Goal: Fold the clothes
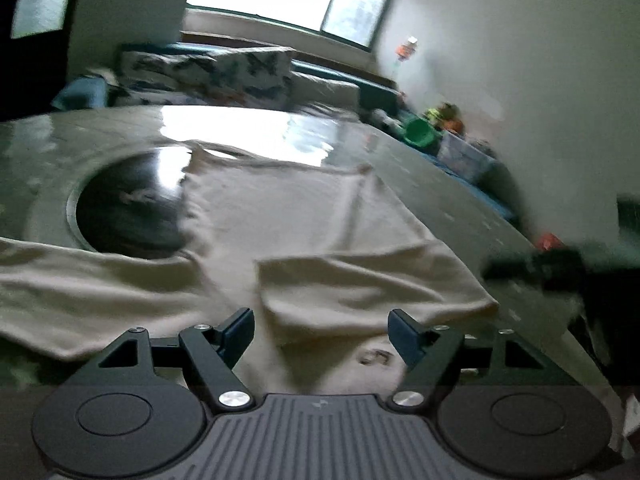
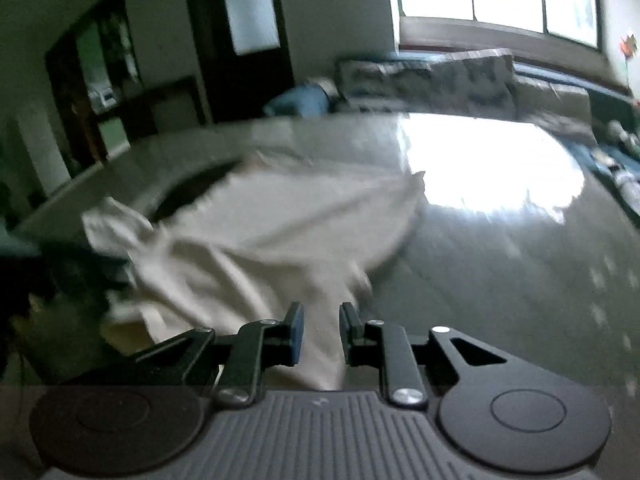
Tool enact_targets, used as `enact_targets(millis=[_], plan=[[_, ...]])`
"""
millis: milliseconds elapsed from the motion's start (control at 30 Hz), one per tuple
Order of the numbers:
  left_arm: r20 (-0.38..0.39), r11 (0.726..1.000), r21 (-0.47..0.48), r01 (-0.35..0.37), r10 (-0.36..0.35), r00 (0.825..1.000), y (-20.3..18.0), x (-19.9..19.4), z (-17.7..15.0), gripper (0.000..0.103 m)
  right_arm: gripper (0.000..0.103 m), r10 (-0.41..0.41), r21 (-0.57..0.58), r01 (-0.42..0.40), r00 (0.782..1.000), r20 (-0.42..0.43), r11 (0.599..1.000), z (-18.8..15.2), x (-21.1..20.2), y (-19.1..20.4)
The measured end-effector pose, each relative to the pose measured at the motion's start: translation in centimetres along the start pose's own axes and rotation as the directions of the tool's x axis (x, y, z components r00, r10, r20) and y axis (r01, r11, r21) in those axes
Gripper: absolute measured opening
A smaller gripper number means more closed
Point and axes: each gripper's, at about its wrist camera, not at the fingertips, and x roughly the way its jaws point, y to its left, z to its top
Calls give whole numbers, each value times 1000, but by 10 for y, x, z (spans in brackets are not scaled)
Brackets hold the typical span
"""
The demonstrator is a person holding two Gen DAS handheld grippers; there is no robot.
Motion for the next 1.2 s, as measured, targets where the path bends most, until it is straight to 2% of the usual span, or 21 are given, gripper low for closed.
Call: enact_targets(millis=[67, 167, 233, 267, 367, 400, 467, 500, 700, 733, 767, 867, 1000, 1133, 1167, 1200], plan=[[32, 1000, -17, -22, 22, 999, 4, -7, 6, 76, 19, 0, 8, 0, 1000, -8, 1000, -9, 0, -3], [57, 1000, -21, -3, 4, 998, 2, -9, 16, 75, 19, -3, -22, 3, 1000, -15, 1000, -18, 7, -3], [42, 1000, 16, 11, -12, 999, -7, -1, 18, 72, 19, -10, -52, 8, 999, -37, 999, -20, 14, 1], [32, 999, 35, 17, -18, 999, -11, 4, 18, 67, 19, -12, -62, 9, 999, -45, 998, -21, 16, 2], [-18, 998, 63, 13, -12, 1000, -19, 23, 16, 62, 19, 4, -33, -5, 1000, -21, 999, -11, 10, -4], [-28, 998, 64, 14, -12, 1000, -19, 27, 15, 61, 21, 8, -16, -8, 1000, -10, 1000, -6, 9, -8], [-49, 998, 66, 16, -13, 999, -19, 35, 13, 61, 36, -2, 30, 2, 1000, 11, 1000, 5, 15, -15], [-52, 998, 69, 10, -6, 999, -19, 37, 13, 61, 37, -7, 49, 6, 1000, 16, 999, 9, 19, -18], [-57, 994, 104, -23, 29, 998, -20, 40, 10, 61, 35, 6, 165, -6, 1000, 2, 986, 22, 55, -32], [-57, 993, 114, -32, 39, 998, -20, 40, 9, 61, 33, 3, 162, -2, 1000, -3, 987, 22, 59, -31], [-60, 992, 119, -43, 50, 997, -19, 41, 8, 61, 23, 0, 159, 1, 1000, -9, 987, 22, 63, -30], [-67, 992, 110, -56, 64, 996, -14, 42, 7, 61, 17, -35, 127, 36, 999, -9, 991, 18, 64, -25], [-57, 994, 92, -65, 71, 996, -10, 45, 14, 61, 17, -83, 93, 83, 997, 0, 992, 15, 58, -20], [-51, 994, 81, -73, 77, 996, -8, 55, 24, 61, 20, -97, 100, 94, 995, 31, 991, 20, 54, -16], [-50, 994, 78, -75, 79, 996, -7, 57, 26, 57, 20, -102, 84, 97, 993, 54, 992, 23, 52, -13], [-48, 994, 76, -76, 80, 996, -7, 59, 28, 45, 20, -99, 68, 94, 993, 71, 993, 26, 50, -10]])
